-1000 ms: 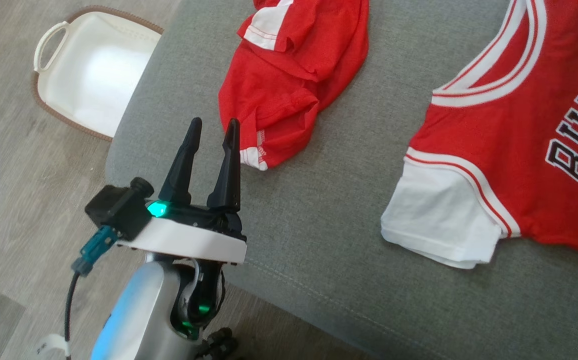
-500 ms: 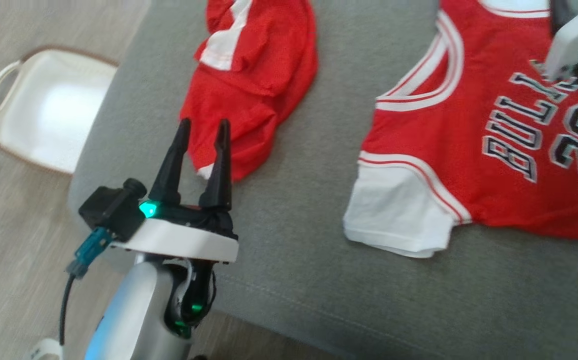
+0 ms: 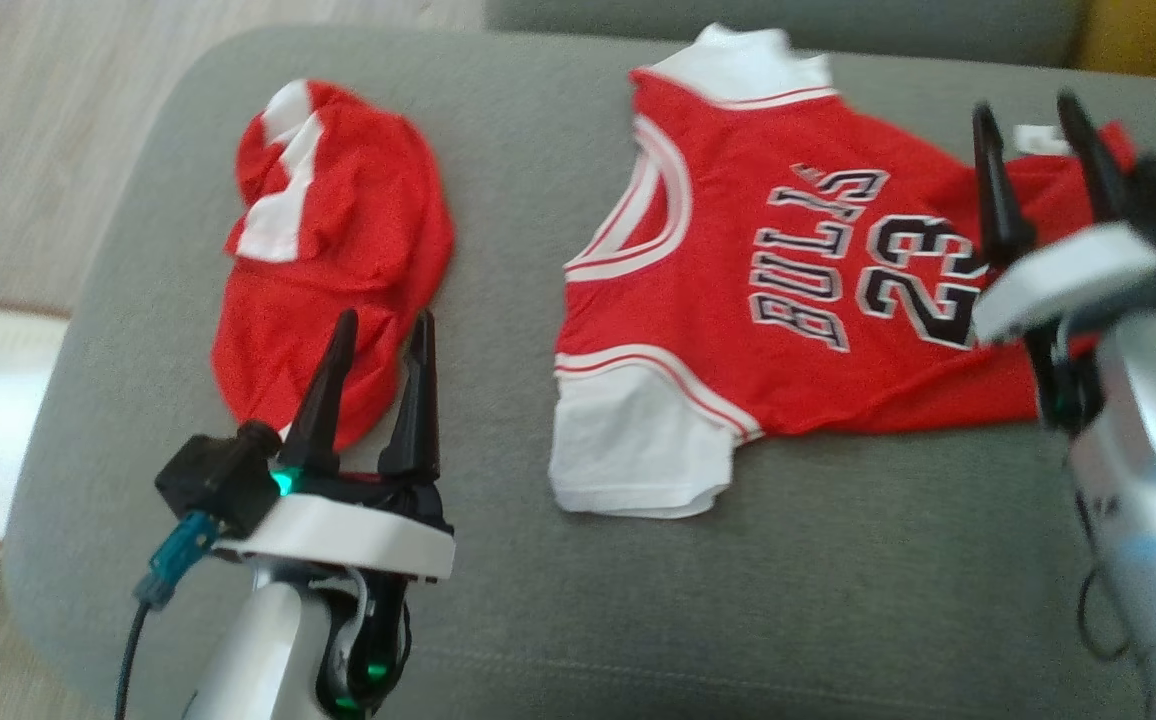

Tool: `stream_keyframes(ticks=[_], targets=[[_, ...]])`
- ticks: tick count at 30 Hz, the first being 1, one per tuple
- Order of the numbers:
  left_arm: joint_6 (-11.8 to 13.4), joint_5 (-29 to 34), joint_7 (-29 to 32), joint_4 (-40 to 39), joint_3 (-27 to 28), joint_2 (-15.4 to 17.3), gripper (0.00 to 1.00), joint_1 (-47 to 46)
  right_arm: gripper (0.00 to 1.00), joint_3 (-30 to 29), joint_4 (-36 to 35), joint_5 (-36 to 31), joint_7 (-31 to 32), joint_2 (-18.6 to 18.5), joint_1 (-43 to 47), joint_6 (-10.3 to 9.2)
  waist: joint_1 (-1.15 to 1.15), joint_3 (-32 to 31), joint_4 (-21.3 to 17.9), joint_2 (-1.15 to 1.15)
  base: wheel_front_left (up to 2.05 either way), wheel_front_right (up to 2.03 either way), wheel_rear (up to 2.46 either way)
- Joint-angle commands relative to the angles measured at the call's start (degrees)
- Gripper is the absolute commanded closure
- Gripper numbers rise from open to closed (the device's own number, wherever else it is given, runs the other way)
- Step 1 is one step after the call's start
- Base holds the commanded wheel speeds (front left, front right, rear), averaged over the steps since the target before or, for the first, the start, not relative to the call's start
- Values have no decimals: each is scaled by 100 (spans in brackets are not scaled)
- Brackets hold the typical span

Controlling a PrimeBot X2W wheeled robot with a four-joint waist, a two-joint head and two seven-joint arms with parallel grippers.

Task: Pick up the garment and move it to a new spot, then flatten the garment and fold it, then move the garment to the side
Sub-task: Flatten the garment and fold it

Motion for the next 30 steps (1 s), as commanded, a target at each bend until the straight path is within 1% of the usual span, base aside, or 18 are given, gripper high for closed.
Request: stream_keyframes(ticks=[1,5,8,10,12,16,20,24,27,30], targets=[[21,68,-29,-178,225,43,0,-84,0,-74,-394,-49,-60,141,118,42,0,-305,-357,0,0,0,0],[38,55,-29,-172,227,43,0,22,0,-635,-1240,-346,-55,452,1007,42,0,-333,-543,0,0,0,0],[34,47,-29,-128,189,43,0,91,0,-1106,-1927,-574,30,819,1704,42,0,-330,-604,0,0,0,0],[31,48,-29,-95,166,43,0,129,0,-1308,-2359,-710,122,1003,2138,42,0,-316,-627,0,0,0,0],[21,61,-29,-62,137,43,0,154,0,-1432,-2718,-803,218,1112,2486,42,0,-293,-646,0,0,0,0],[-25,105,-29,11,86,43,0,139,0,-1550,-3223,-794,371,1177,2840,42,0,-238,-652,0,0,0,0],[-66,96,-29,208,-20,43,0,104,0,-1518,-3468,-620,445,1181,2962,42,0,-204,-653,0,0,0,0],[-135,120,-26,706,-338,43,0,32,0,-1612,-3672,-547,525,1182,3034,42,0,-128,-695,0,0,0,0],[-179,135,127,1157,-564,43,0,-68,0,-1672,-3748,-557,568,1183,3049,42,0,-60,-749,0,0,0,0],[-128,155,223,1513,-636,46,0,-200,0,-1705,-3821,-561,594,1183,3045,42,0,18,-829,0,0,0,0]])
